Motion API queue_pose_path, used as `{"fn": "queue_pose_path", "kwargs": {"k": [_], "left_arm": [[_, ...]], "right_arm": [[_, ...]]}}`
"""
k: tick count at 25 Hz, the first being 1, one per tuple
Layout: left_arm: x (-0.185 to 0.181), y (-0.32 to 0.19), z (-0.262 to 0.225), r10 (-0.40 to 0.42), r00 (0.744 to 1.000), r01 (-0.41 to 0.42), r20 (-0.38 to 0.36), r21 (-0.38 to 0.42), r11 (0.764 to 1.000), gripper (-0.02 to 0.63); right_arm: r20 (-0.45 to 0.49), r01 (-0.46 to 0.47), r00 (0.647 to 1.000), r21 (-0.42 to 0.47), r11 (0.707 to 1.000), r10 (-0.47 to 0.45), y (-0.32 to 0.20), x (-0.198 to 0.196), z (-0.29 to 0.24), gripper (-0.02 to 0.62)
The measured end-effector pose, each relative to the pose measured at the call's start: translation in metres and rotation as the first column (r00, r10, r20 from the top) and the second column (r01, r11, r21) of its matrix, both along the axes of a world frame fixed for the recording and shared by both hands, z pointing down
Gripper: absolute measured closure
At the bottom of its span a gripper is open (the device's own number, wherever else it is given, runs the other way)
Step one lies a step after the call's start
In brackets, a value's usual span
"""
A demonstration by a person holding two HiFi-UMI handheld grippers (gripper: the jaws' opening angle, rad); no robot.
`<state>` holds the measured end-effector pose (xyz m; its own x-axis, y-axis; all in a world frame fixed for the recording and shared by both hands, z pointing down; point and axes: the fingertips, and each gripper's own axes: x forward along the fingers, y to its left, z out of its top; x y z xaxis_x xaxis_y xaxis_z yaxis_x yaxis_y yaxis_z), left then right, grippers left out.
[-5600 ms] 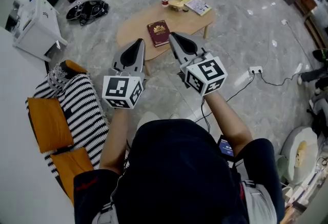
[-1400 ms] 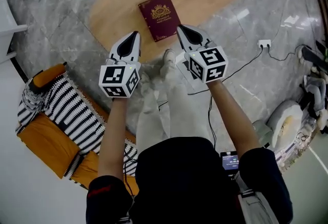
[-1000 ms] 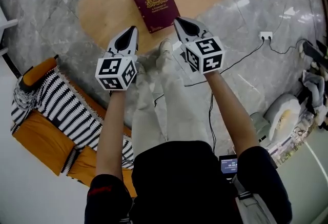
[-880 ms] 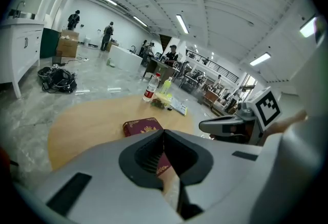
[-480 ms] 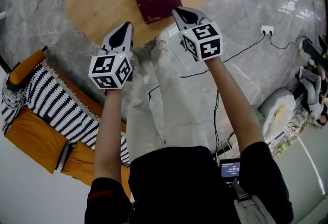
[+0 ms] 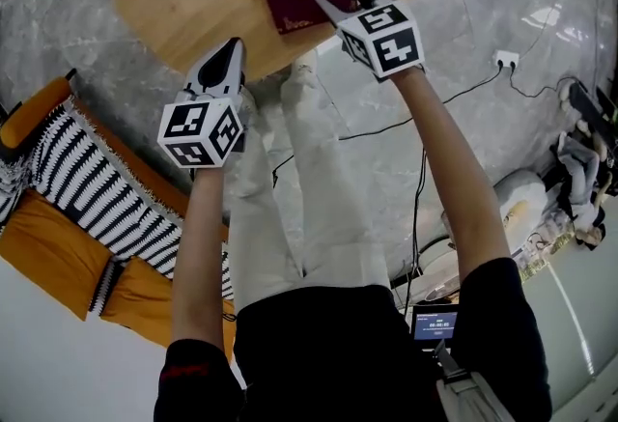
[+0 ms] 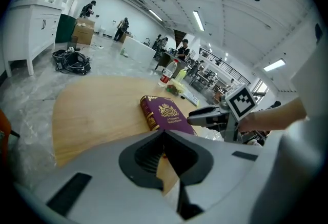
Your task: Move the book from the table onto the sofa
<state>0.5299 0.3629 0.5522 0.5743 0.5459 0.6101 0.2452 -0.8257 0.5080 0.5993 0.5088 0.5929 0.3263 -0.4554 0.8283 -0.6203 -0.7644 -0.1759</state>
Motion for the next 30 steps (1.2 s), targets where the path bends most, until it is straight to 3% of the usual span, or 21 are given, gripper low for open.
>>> {"fn": "queue_pose_path", "kwargs": {"k": [6,13,21,27,30], "left_arm": [[-0.013,-0.002,0.011,0.009,1.000,-0.009,0.023,-0.002,1.000,0.591],[-0.022,-0.006,0.022,-0.020,0.998,0.021,0.058,-0.015,1.000,0.591],[-0.022,-0.006,0.023,-0.047,0.998,0.049,0.043,-0.041,0.998,0.589],[-0.029,-0.002,0.025,-0.039,0.998,0.045,0.054,-0.112,0.993,0.586],[-0.035,-0.004,0.031,-0.042,0.995,0.054,0.085,-0.140,0.989,0.533]], "right_arm": [[0.011,0.110,0.994,-0.053,0.992,-0.110,-0.011,0.017,0.022,0.341],[0.015,0.164,0.987,-0.095,0.982,-0.163,-0.015,0.034,0.032,0.256],[0.013,0.164,0.986,-0.130,0.978,-0.163,-0.015,0.032,0.045,0.239],[0.002,0.152,0.988,-0.129,0.980,-0.153,-0.017,0.030,0.041,0.244],[-0.019,0.133,0.990,-0.119,0.984,-0.136,-0.024,0.026,0.041,0.244]]}}
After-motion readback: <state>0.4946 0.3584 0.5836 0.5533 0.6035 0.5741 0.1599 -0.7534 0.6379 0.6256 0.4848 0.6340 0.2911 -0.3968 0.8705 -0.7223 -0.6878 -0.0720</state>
